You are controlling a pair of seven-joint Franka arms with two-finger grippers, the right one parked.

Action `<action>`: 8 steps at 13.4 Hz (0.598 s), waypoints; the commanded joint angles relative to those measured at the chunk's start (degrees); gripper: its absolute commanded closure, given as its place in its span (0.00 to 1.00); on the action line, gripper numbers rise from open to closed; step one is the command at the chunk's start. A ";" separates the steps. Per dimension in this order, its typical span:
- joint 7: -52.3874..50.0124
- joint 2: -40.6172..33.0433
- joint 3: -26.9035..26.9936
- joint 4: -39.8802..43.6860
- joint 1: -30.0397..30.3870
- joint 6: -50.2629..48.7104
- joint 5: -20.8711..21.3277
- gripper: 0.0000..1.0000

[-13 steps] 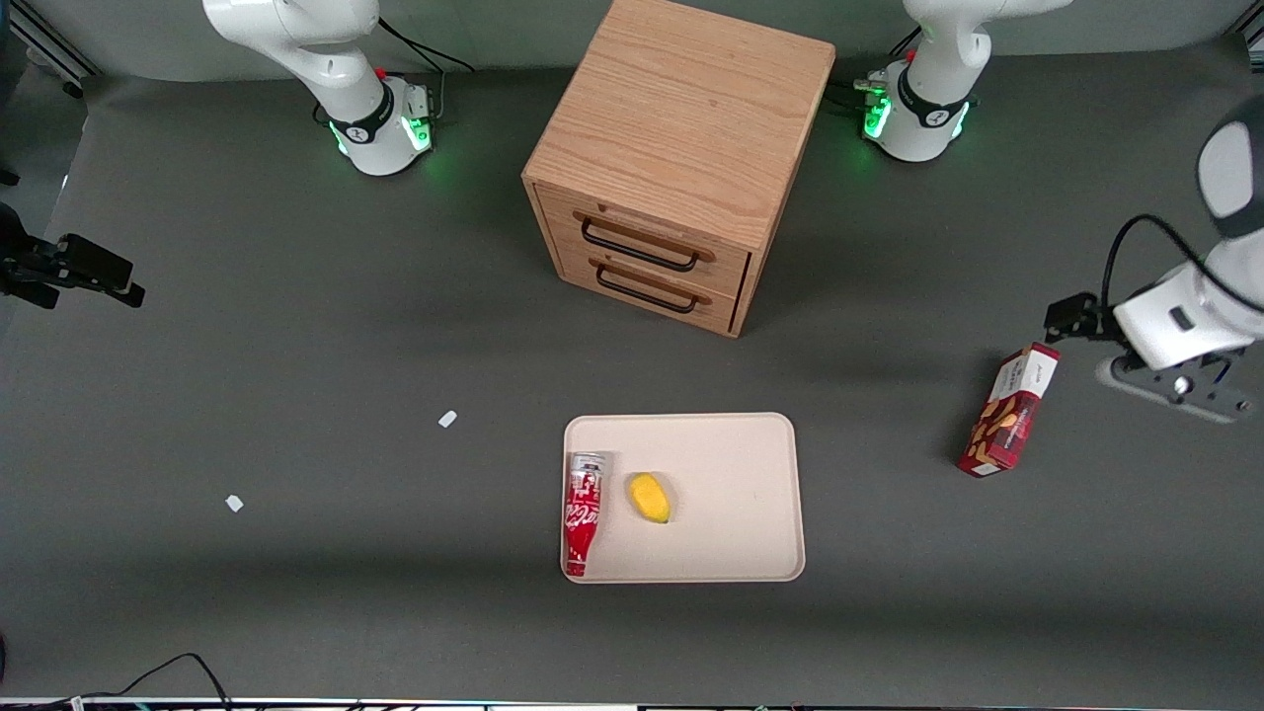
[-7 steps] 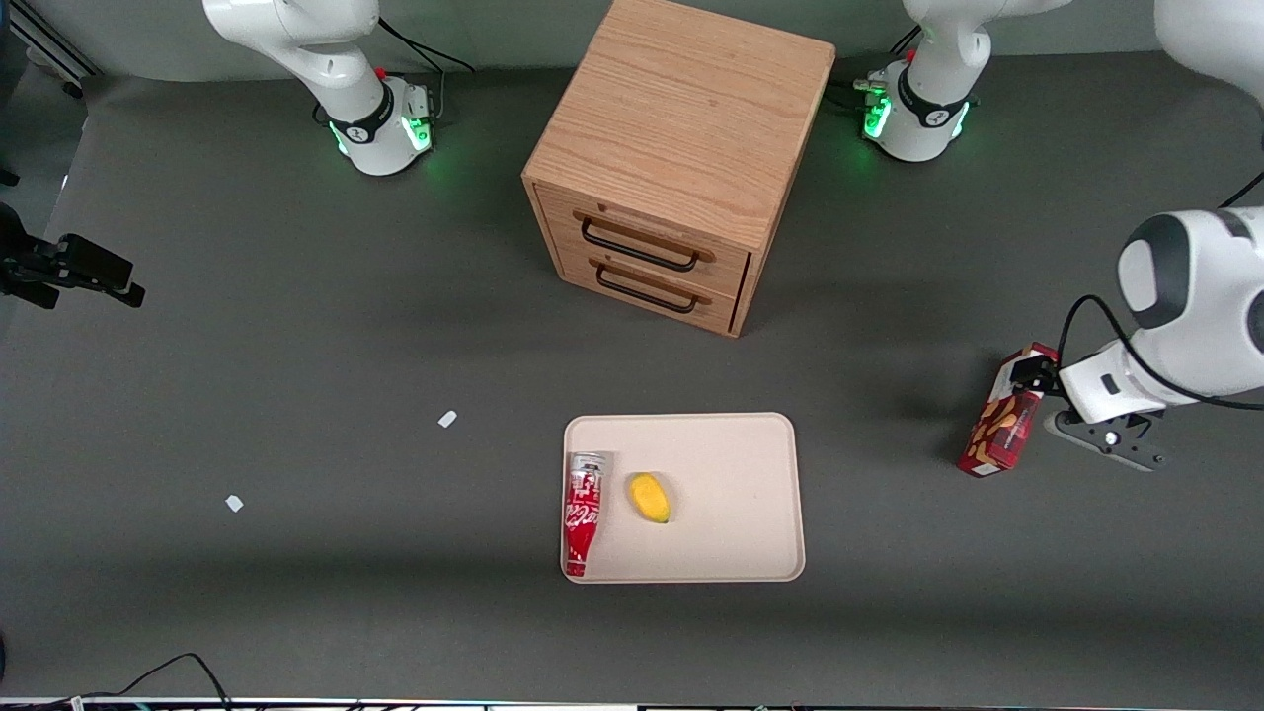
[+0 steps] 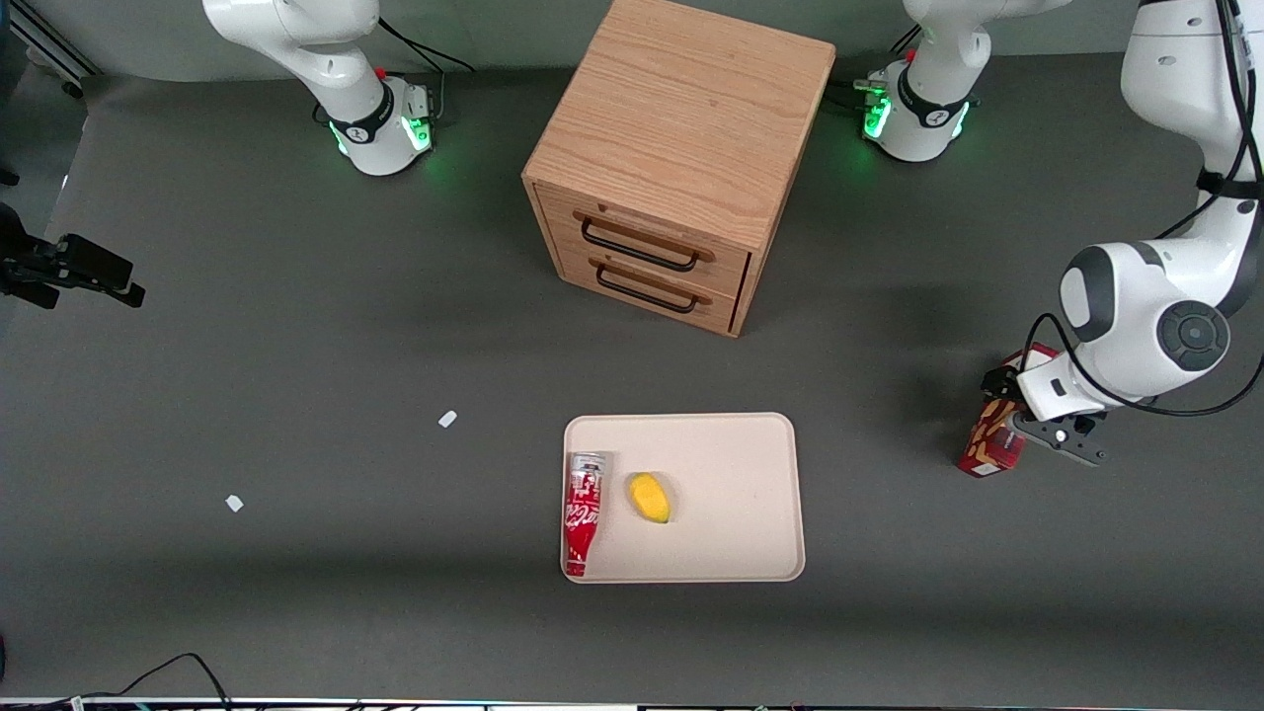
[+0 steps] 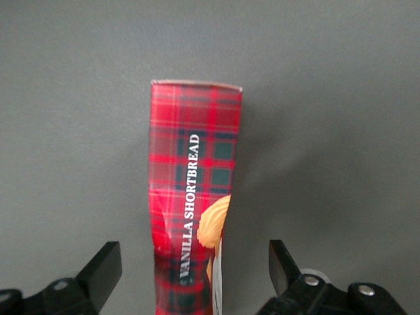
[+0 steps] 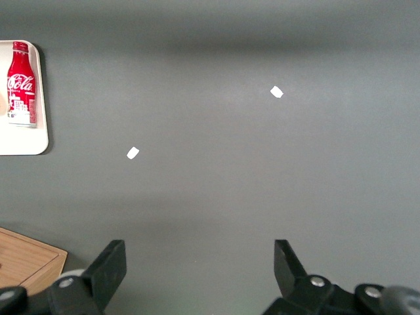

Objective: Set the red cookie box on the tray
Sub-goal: 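Close the left gripper on the shortbread box's end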

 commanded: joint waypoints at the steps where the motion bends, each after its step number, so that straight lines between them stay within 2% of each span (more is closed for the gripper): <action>1: 0.71 0.36 0.96 -1.03 -0.62 1.75 0.63 0.12; 3: 0.45 0.36 0.97 -0.94 -0.79 1.23 0.55 0.65; 4: 0.28 0.44 0.97 -0.94 -0.79 1.13 0.28 0.85; 5: 0.19 0.44 1.05 -0.94 -0.79 0.96 0.02 1.00; 8: 0.27 0.44 1.05 -0.94 -0.79 0.78 -0.07 1.00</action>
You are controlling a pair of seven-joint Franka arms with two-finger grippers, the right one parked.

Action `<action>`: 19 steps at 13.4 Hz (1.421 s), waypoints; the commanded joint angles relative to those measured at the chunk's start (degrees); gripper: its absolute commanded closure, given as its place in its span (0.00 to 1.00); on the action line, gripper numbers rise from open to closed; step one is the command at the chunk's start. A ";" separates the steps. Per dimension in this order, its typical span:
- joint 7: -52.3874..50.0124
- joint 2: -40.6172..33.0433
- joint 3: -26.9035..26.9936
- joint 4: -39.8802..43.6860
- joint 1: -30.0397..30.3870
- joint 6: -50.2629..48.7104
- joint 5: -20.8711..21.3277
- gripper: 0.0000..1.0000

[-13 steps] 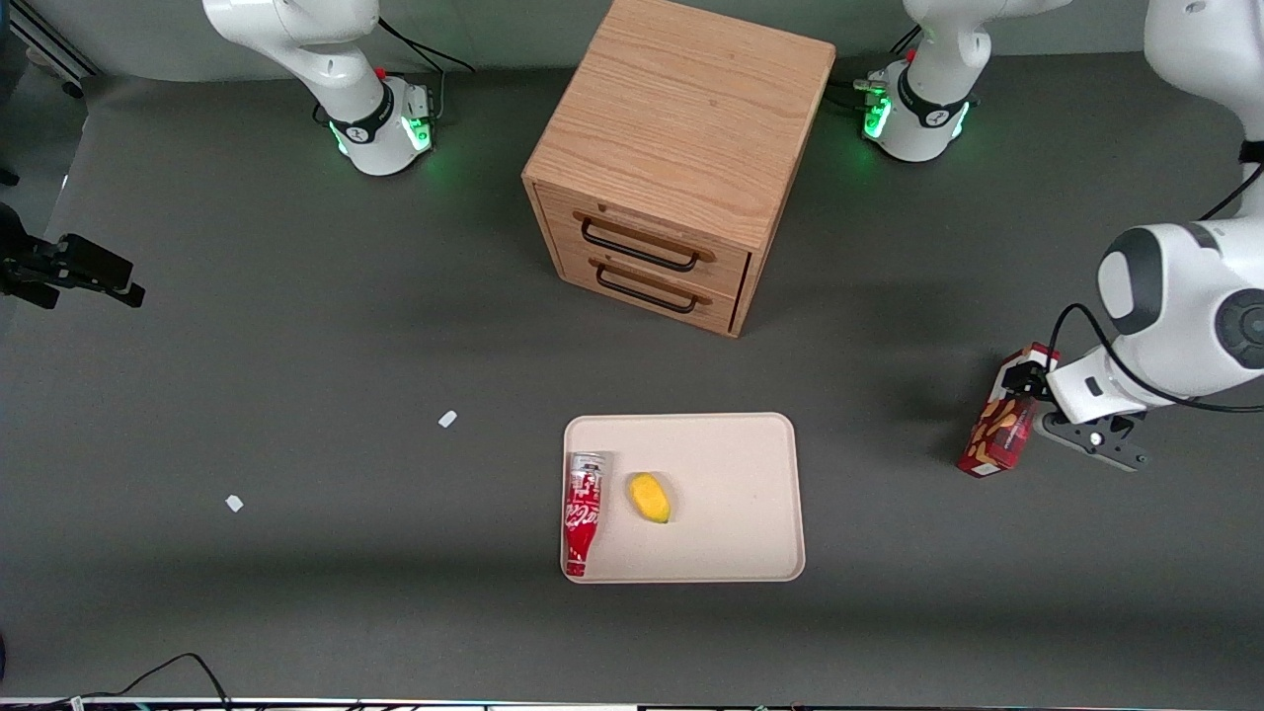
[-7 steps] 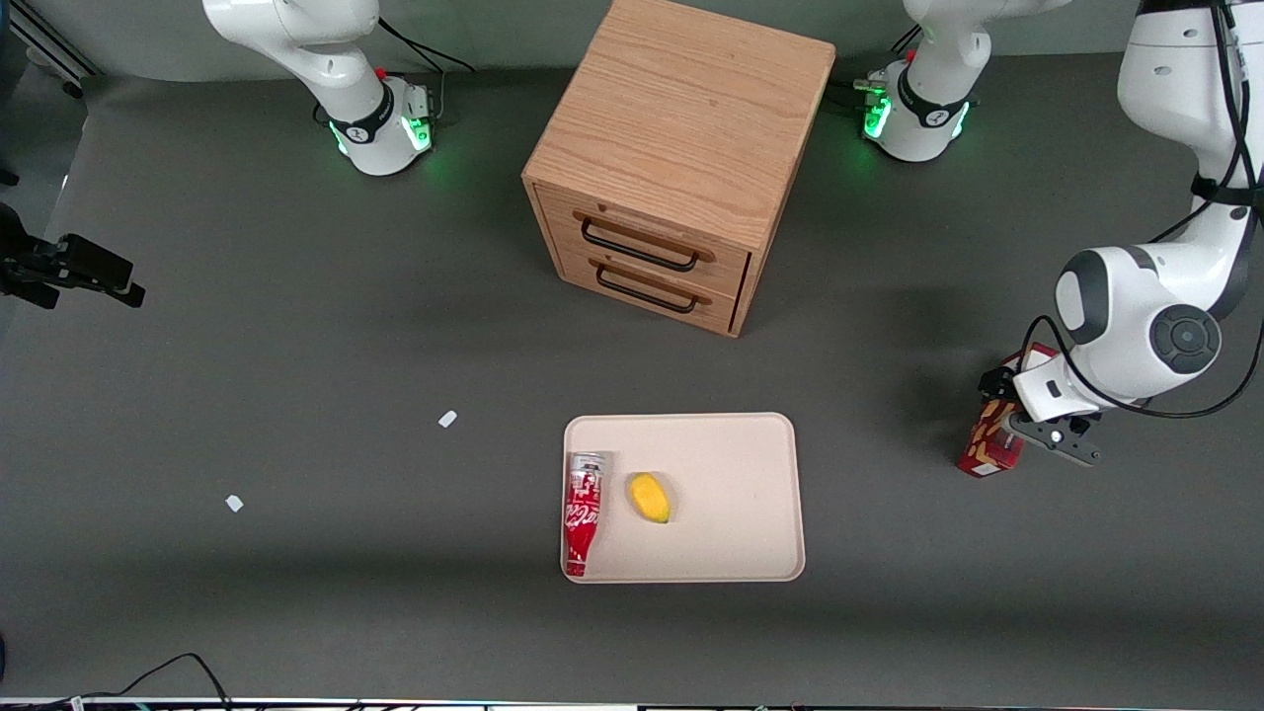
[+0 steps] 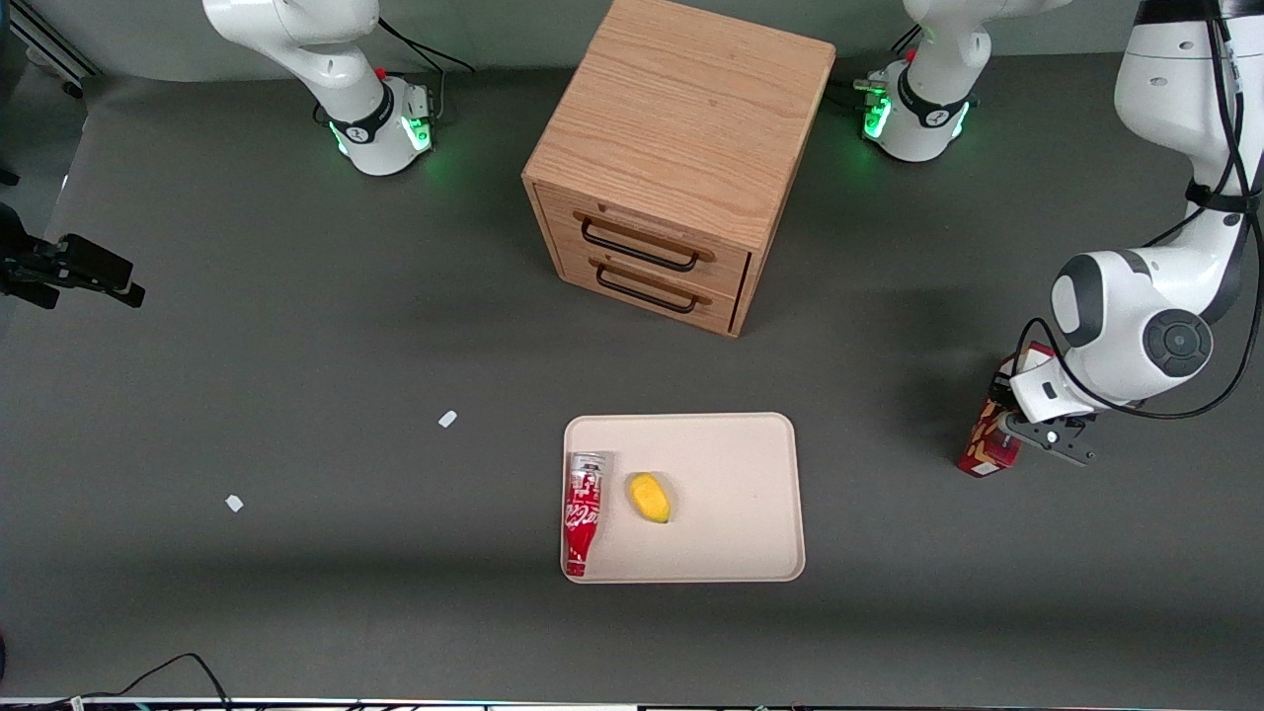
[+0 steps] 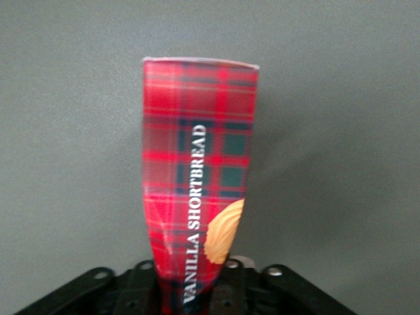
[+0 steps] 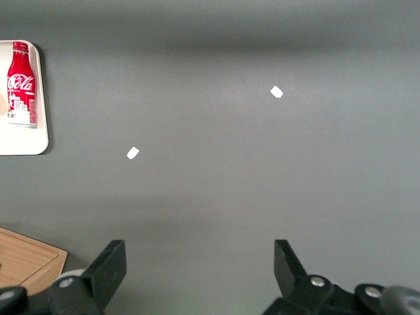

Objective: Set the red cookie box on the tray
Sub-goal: 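Close the left gripper on the shortbread box's end, then lift the box upright and carry it over the tray's rim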

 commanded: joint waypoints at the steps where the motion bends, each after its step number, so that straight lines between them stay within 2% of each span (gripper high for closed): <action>1: 0.19 -0.75 0.75 -0.65 -0.78 -0.16 -0.06 1.00; 5: 0.01 -2.33 0.75 1.80 -0.78 -3.83 -0.15 1.00; 10: -6.73 -4.97 -0.39 18.91 -1.66 -27.27 -0.50 1.00; 14: -21.66 -4.01 -6.53 37.81 -2.97 -47.24 -0.50 1.00; 16: -28.43 -2.17 -11.44 42.75 -3.07 -49.99 -0.68 1.00; 19: -42.48 2.21 -17.16 44.96 -4.47 -45.98 -1.47 1.00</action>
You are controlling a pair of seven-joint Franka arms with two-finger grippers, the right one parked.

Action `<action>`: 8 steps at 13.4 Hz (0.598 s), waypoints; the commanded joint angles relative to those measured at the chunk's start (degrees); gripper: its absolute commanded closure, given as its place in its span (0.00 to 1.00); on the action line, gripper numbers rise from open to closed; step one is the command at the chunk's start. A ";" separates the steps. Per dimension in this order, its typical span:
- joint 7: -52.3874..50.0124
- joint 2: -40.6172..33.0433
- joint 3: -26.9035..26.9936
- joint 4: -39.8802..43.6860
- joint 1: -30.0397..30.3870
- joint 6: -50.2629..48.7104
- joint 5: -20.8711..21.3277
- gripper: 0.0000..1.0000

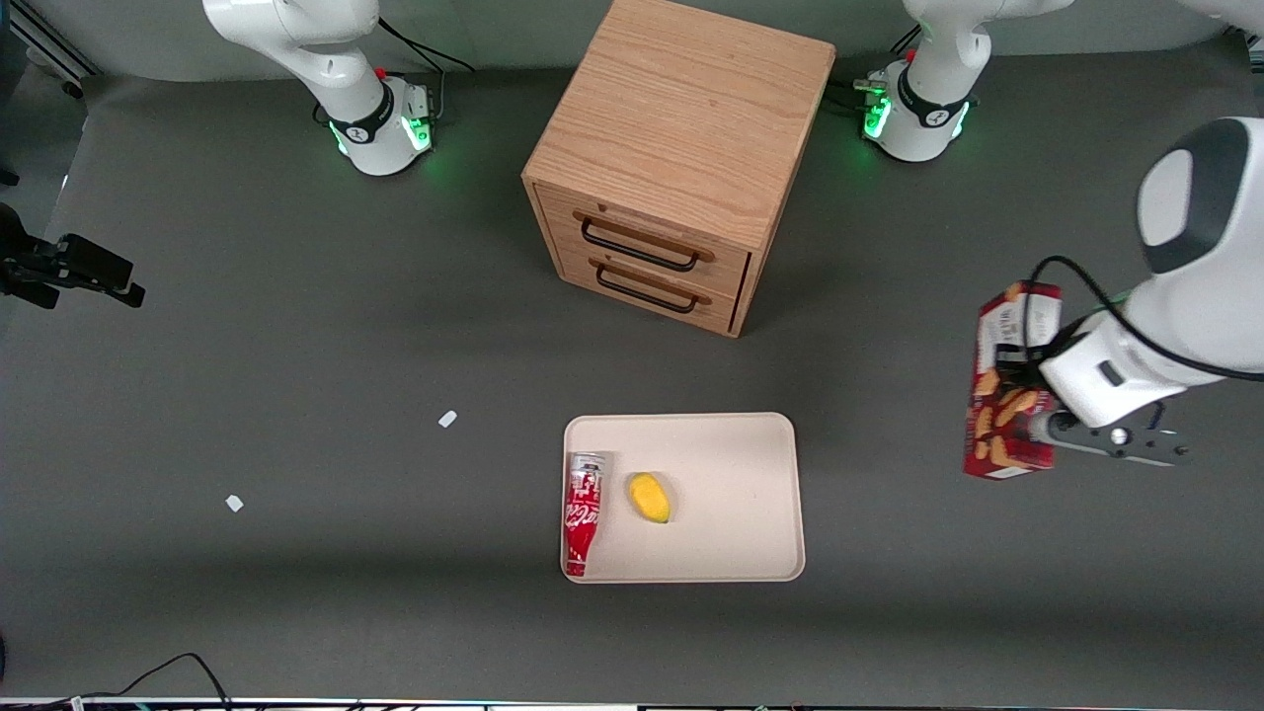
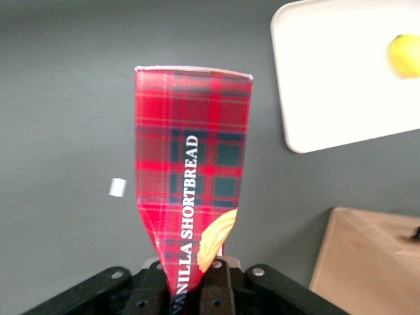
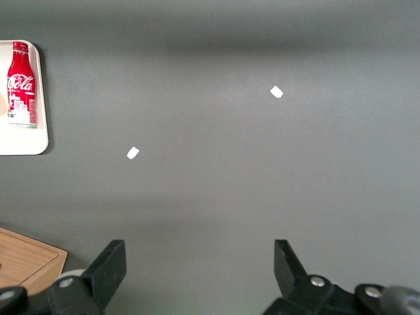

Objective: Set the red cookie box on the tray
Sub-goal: 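Lift the box upright and carry it over the tray's rim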

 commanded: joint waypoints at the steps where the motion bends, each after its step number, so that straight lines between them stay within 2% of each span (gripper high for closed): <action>1: -10.62 7.92 -3.55 5.41 -2.26 3.85 0.17 1.00; 2: -11.43 10.46 -3.57 5.94 -3.66 6.22 0.87 1.00; 4: -13.27 15.30 -3.65 6.47 -5.78 10.71 4.91 1.00; 8: -16.88 23.57 -3.57 7.27 -9.12 21.17 5.54 1.00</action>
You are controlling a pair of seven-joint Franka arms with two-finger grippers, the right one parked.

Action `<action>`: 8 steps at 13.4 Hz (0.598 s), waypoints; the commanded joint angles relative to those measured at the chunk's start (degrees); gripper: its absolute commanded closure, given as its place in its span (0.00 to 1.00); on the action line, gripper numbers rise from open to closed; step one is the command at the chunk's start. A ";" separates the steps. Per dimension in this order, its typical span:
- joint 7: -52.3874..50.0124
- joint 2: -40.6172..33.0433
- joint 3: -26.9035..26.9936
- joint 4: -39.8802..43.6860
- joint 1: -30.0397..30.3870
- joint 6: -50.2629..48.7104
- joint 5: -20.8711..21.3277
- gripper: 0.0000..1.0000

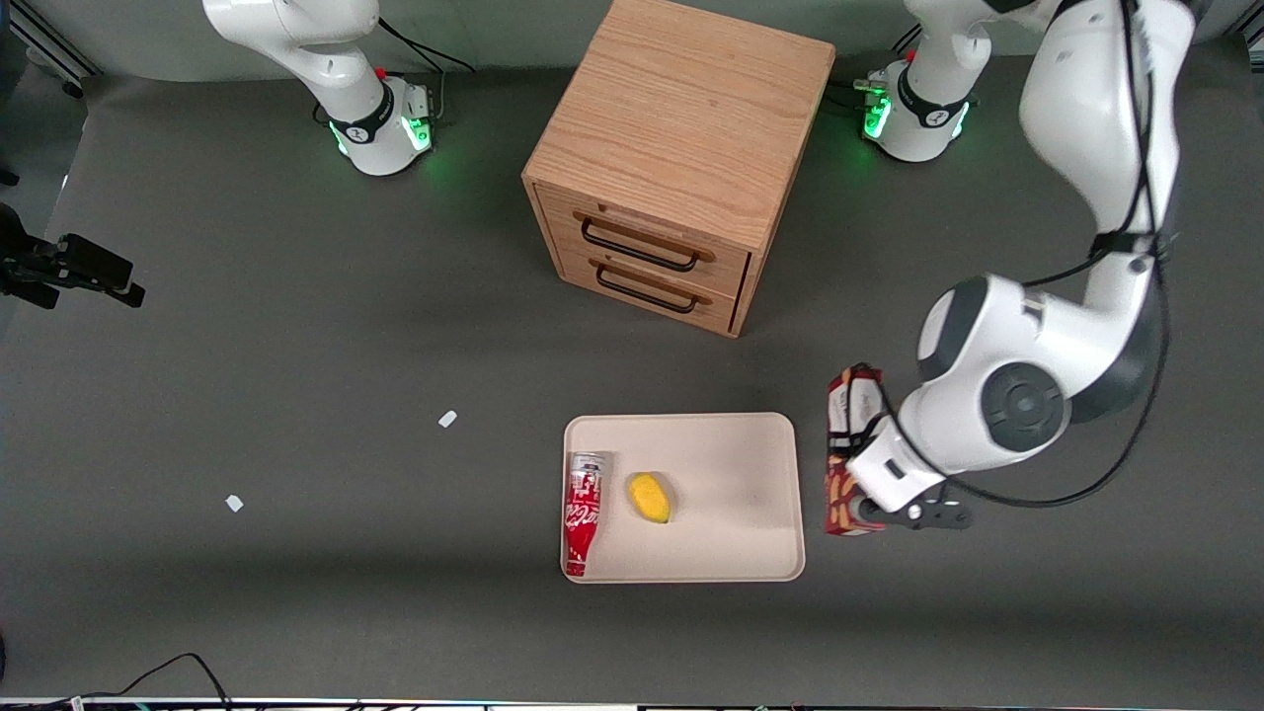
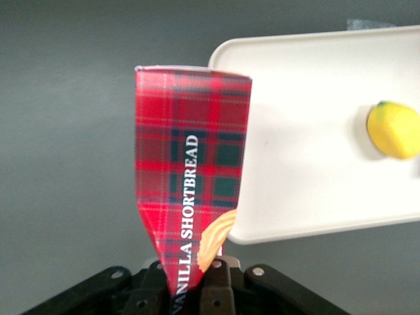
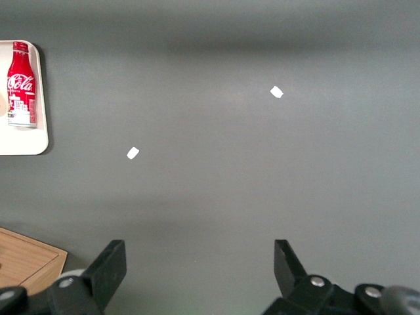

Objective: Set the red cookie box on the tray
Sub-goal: 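Lift the box upright and carry it over the tray's rim, then lower the box upright onto the tray and open the left gripper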

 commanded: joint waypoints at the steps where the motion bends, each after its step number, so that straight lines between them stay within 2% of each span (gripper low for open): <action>1: -2.74 5.15 0.14 3.74 -2.30 3.50 1.27 1.00; 5: -10.71 10.07 0.49 3.65 -4.41 9.92 5.65 1.00; 8: -12.67 11.66 0.58 3.65 -5.12 11.61 6.28 1.00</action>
